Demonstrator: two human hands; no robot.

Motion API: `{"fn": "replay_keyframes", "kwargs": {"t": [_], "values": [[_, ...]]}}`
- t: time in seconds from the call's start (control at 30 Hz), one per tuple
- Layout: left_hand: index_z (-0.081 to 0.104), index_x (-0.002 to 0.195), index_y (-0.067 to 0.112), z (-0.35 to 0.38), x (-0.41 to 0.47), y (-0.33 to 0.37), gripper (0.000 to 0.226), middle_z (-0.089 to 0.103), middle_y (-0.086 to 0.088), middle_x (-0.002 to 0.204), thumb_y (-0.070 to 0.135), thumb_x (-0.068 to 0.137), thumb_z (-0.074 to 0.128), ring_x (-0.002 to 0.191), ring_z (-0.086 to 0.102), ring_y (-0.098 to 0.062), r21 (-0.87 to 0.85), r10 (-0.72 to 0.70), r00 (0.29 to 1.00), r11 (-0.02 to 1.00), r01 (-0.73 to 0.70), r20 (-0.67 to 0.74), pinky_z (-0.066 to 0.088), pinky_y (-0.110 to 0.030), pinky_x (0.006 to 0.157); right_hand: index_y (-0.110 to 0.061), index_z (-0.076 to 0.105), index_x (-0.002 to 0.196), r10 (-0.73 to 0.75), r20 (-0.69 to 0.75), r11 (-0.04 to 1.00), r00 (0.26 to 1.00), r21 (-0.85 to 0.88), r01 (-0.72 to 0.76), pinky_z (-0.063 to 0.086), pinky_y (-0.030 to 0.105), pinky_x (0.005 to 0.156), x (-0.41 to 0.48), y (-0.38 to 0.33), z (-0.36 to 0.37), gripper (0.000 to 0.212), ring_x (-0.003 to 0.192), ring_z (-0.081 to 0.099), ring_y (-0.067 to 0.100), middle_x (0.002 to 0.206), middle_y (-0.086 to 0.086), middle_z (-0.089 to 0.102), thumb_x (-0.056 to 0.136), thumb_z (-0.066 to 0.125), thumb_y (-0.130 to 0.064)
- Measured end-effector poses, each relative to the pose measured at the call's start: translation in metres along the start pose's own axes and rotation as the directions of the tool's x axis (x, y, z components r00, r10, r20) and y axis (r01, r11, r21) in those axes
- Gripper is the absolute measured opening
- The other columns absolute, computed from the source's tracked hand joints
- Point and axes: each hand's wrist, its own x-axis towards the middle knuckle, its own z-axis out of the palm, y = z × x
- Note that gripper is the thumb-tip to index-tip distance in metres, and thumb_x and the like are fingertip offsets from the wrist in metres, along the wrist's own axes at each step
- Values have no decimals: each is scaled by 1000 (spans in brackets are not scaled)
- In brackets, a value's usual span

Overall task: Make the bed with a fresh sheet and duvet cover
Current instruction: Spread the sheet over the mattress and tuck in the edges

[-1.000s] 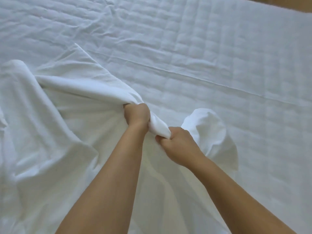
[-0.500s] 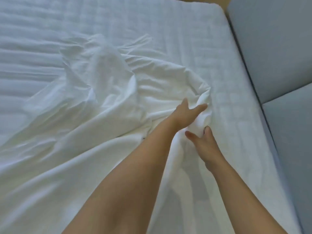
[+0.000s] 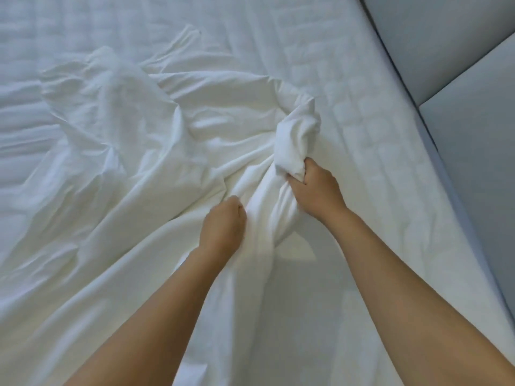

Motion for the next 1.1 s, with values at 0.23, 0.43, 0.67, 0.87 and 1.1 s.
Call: {"fn": "replay_keyframes", "kwargs": {"t": [0.23, 0.43, 0.67, 0.87, 1.1], "values": [[30, 142, 23, -4, -38, 35, 73, 36, 8, 141, 54, 82, 58, 128, 38, -13, -107, 258, 928, 965, -238, 270, 35, -29, 100, -8, 61, 92, 300, 118, 931, 946, 177, -318, 50, 34, 73, -17, -12, -77, 27, 78, 64, 24, 85, 8, 65, 89, 59, -35], [16, 145, 20, 79, -58, 2, 66, 29, -7, 140, 22, 89, 52, 128, 32, -28, 433, 121, 955, 871, -233, 270, 35, -36, 98, -27, 53, 123, 241, 456, 871, 857, 288, -399, 51, 33, 91, -71, 79, -48, 74, 109, 62, 15, 117, -7, 65, 59, 85, -46], [47, 73, 11, 40, -34, 0, 12, 51, 0, 67, 5, 83, 44, 67, 47, -24, -130, 38, 989, 991, -19, 143, 32, -32, 54, -24, 54, 121, 110, 105, 993, 988, -47, -105, 21, 40, 111, -101, 123, -1, 30, 127, 46, 26, 121, 2, 61, 92, 55, -31], [54, 68, 13, 19, -56, 35, 14, 55, 4, 64, 24, 61, 51, 64, 51, -19, -374, 80, 870, 919, 124, 486, 39, -30, 59, -16, 62, 92, 453, 102, 863, 886, 198, -464, 43, 31, 67, -111, 126, -89, 21, 82, 60, 21, 91, 4, 66, 91, 58, -37], [29, 146, 15, 81, -112, 14, 64, 32, -1, 151, 36, 92, 56, 137, 30, -17, -125, 152, 842, 987, -101, 518, 21, -21, 108, -5, 22, 145, 471, -206, 762, 858, -394, -513, 32, 49, 100, -139, 156, -20, 73, 127, 33, 40, 141, 22, 33, 85, 58, -25]]}}
